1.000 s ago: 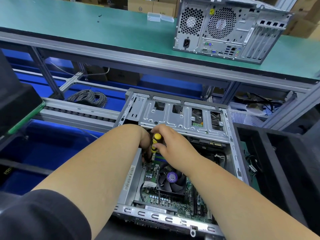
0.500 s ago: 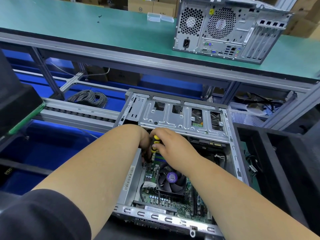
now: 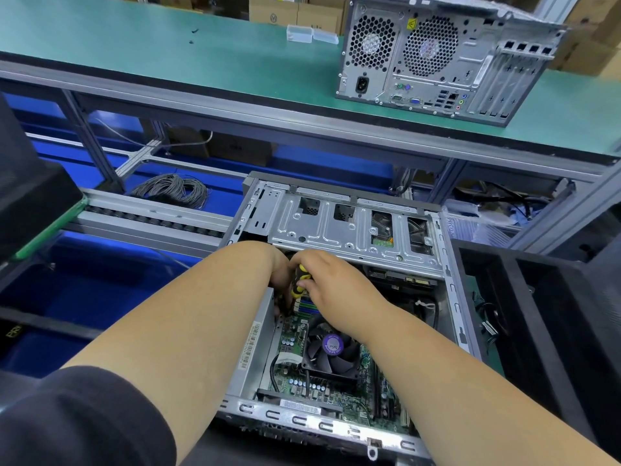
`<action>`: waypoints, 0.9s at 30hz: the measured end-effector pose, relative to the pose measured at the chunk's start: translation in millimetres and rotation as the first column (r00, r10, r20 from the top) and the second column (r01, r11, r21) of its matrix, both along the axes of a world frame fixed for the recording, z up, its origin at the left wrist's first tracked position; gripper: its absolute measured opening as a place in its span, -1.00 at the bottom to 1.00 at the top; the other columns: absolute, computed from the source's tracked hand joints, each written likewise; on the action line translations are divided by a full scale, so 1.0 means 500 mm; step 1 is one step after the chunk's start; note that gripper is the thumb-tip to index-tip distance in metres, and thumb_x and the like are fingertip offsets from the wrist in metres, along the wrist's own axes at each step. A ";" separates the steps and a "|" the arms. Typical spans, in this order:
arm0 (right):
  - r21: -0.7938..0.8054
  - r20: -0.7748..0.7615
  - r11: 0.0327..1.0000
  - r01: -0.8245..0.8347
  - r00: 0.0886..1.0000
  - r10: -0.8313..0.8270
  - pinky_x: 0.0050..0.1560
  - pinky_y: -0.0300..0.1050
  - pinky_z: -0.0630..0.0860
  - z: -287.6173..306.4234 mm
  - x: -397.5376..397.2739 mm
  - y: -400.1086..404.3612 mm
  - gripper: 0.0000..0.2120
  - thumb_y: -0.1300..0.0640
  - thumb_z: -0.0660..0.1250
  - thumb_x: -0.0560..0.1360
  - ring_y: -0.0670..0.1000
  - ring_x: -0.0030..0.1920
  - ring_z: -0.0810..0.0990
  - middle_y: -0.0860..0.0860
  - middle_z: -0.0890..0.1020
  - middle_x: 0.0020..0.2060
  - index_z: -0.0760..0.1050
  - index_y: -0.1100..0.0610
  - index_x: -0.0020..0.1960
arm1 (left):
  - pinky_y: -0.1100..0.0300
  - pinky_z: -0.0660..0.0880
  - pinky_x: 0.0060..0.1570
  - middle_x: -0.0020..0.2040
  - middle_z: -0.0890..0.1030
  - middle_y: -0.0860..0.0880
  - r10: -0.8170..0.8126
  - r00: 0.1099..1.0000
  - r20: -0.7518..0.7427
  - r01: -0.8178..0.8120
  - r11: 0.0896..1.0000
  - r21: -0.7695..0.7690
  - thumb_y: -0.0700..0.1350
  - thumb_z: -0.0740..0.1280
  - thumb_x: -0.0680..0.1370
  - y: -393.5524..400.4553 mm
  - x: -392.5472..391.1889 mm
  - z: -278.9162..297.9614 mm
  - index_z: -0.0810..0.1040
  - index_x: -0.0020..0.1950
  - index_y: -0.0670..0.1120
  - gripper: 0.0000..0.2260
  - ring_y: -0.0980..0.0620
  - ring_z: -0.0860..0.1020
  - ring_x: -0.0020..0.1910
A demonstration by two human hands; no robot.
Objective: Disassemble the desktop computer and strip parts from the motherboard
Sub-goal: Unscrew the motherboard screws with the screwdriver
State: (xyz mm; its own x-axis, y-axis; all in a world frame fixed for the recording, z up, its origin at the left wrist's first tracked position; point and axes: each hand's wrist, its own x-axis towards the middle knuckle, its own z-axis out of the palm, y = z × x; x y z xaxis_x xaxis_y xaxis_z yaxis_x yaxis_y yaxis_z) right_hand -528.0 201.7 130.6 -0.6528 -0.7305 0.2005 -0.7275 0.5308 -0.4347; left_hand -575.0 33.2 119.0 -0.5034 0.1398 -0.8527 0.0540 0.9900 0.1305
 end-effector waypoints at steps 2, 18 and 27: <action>0.020 -0.011 1.000 -0.006 1.000 0.006 0.00 0.04 0.46 0.000 0.000 -0.001 -0.75 0.16 0.26 0.62 0.11 0.04 0.49 0.05 0.54 0.13 0.41 0.11 0.29 | -0.05 0.40 0.33 0.28 0.55 -0.07 -0.008 1.000 -0.026 0.007 1.000 -0.029 0.05 0.42 0.49 -0.002 -0.004 -0.007 0.55 0.32 -0.02 -0.58 -0.09 0.49 0.28; -0.006 -0.009 1.000 -0.016 1.000 0.016 0.02 0.06 0.46 0.008 0.002 0.001 -0.76 0.21 0.26 0.61 0.10 0.06 0.47 0.05 0.54 0.12 0.42 0.13 0.27 | -0.03 0.37 0.36 0.28 0.56 0.02 0.010 0.999 0.052 -0.010 1.000 -0.002 0.08 0.42 0.47 -0.008 -0.009 -0.020 0.61 0.25 0.03 -0.63 -0.04 0.48 0.30; 0.029 -0.015 0.997 -0.076 0.997 0.076 0.09 0.07 0.42 0.018 0.005 0.003 -0.76 0.31 0.21 0.59 0.14 0.09 0.46 0.10 0.52 0.13 0.45 0.21 0.24 | -0.07 0.38 0.35 0.27 0.58 -0.07 0.043 0.999 0.000 -0.043 0.998 0.046 -0.03 0.41 0.51 -0.005 -0.005 -0.013 0.61 0.26 -0.09 -0.66 -0.10 0.48 0.31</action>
